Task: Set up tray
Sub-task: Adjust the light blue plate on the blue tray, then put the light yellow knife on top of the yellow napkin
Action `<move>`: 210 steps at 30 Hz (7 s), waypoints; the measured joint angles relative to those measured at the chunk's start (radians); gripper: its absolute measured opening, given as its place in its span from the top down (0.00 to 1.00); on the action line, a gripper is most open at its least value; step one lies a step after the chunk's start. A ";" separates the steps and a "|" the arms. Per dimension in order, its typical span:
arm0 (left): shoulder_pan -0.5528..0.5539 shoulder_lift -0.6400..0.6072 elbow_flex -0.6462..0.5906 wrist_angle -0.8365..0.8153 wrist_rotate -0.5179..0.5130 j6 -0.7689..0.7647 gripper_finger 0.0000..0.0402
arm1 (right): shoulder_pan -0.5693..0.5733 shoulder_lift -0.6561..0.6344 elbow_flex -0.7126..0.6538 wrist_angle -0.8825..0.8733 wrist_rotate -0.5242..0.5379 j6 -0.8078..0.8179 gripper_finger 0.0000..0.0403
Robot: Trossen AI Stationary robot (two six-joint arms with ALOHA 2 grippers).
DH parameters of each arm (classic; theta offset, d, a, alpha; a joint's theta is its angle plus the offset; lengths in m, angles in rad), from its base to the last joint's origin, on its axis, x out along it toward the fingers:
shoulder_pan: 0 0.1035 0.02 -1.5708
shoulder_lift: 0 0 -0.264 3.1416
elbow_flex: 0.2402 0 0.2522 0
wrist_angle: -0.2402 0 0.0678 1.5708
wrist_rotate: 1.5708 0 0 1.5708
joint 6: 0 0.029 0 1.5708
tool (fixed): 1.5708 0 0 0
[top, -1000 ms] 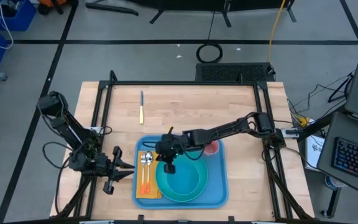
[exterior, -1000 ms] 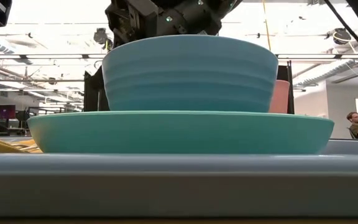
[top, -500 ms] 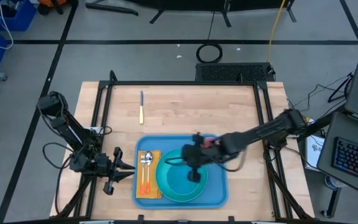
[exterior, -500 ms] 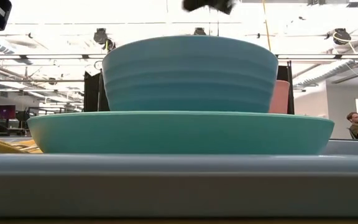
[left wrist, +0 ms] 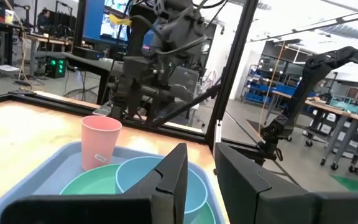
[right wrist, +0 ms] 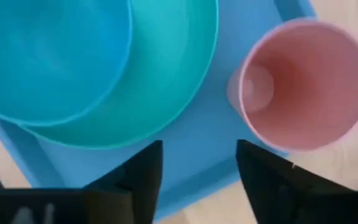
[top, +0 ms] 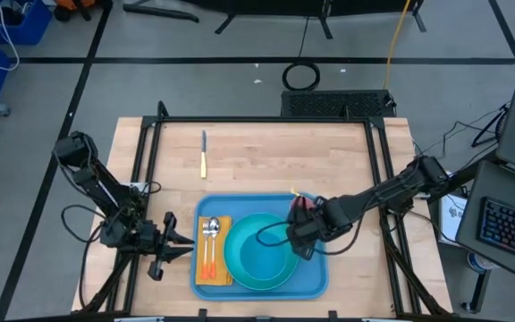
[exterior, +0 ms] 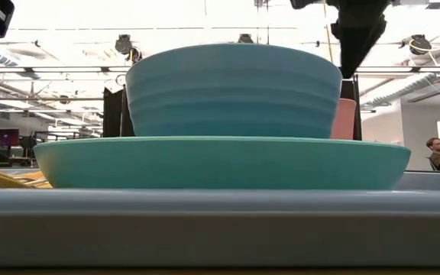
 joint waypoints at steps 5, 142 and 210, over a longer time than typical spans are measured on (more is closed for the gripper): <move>0.000 0.000 0.000 0.000 0.000 -0.002 0.79 | -0.013 0.003 -0.095 0.052 -0.160 0.064 0.44; 0.000 0.000 0.000 -0.006 0.001 -0.001 0.79 | -0.079 -0.070 -0.403 0.538 -0.374 0.359 0.47; 1.064 -0.225 0.176 -1.150 0.574 -0.769 0.79 | -0.276 -0.196 -0.403 1.349 0.018 -0.984 0.47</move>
